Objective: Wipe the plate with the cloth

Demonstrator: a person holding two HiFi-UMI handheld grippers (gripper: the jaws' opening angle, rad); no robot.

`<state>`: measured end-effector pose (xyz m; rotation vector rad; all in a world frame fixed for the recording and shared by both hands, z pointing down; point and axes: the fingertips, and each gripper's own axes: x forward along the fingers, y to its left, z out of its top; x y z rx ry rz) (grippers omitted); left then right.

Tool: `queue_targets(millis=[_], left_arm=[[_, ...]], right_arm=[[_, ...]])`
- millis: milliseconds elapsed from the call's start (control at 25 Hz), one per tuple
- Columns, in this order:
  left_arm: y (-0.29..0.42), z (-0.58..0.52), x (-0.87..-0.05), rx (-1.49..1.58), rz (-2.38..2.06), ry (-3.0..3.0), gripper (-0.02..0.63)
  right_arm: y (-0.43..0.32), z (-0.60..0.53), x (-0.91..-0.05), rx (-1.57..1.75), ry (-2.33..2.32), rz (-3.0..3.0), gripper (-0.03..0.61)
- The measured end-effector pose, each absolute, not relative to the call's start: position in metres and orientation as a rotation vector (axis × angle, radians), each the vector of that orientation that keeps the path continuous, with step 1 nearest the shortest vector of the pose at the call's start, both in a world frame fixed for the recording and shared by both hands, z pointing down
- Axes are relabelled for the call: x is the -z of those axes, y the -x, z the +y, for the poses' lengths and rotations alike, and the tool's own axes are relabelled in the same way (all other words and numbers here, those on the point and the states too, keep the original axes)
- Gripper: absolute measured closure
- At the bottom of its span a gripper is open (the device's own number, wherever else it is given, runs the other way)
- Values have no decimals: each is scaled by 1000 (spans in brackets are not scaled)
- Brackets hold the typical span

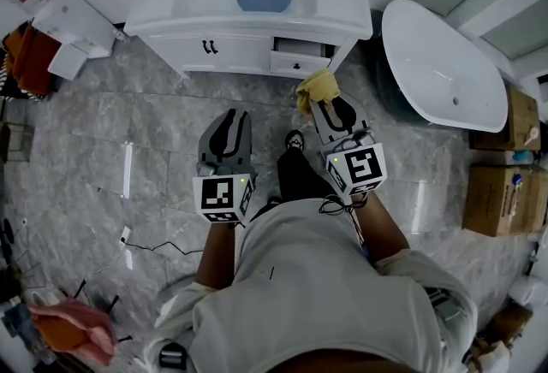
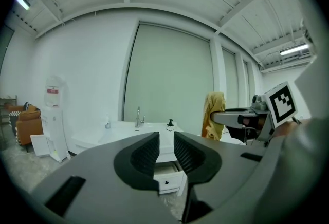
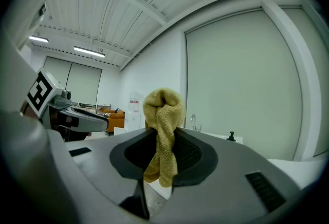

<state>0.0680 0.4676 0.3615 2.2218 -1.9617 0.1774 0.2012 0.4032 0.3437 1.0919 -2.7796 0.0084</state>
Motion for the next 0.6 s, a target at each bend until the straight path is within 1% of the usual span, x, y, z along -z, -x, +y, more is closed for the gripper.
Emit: queue_targets(millis=[320, 600], left_arm=[[-35, 330, -356, -131, -1968, -2160, 517], [-36, 237, -370, -159, -1966, -2100, 517]], right_arm=[[-170, 262, -326, 71, -980, -2795, 492], [-176, 161, -338, 18, -960, -2764, 492]])
